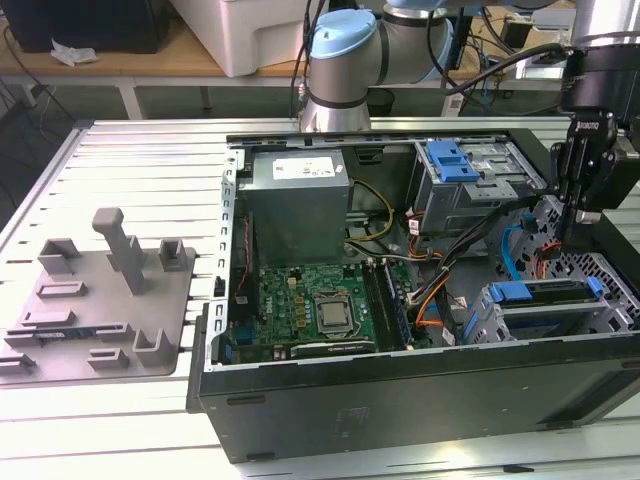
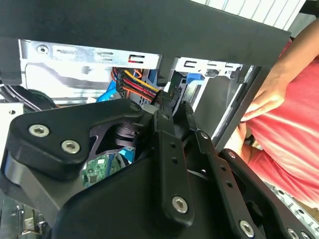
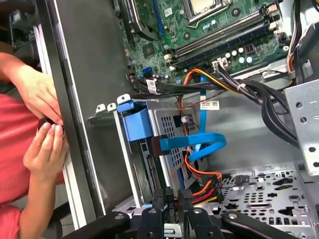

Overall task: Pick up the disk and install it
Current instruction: 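Insert the first disk wire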

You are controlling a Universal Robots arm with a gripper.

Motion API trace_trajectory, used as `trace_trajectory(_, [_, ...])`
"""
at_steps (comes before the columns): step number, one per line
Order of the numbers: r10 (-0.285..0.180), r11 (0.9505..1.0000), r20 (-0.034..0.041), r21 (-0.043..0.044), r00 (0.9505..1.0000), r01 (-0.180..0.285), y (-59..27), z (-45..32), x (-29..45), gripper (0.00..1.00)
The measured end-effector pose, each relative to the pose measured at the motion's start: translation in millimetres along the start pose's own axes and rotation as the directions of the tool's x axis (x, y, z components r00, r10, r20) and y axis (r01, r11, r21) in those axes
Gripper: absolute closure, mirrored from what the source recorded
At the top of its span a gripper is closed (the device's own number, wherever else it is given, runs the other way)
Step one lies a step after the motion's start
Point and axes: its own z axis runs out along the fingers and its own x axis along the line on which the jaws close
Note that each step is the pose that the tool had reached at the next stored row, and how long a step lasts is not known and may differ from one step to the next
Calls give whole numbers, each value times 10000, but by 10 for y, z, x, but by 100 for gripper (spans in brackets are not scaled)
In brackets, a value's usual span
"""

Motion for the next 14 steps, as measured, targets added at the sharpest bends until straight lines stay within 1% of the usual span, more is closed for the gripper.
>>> trace_trajectory(1, [25, 10000, 10, 42, 10000, -25, 16, 3, 2, 75])
trace_trajectory(2, [34, 10000, 16, 57, 10000, -34, 24, 5, 4, 75])
trace_trajectory(6, [75, 10000, 11, 37, 10000, -75, 26, 5, 4, 75])
trace_trajectory(8, [91, 10000, 2, -7, 10000, -91, 26, 6, 2, 75])
trace_trajectory(12, [89, 9998, -40, -172, 10000, -89, 27, 9, 1, 75])
trace_trajectory(14, [99, 9998, -46, -196, 9999, -100, 27, 12, 0, 75])
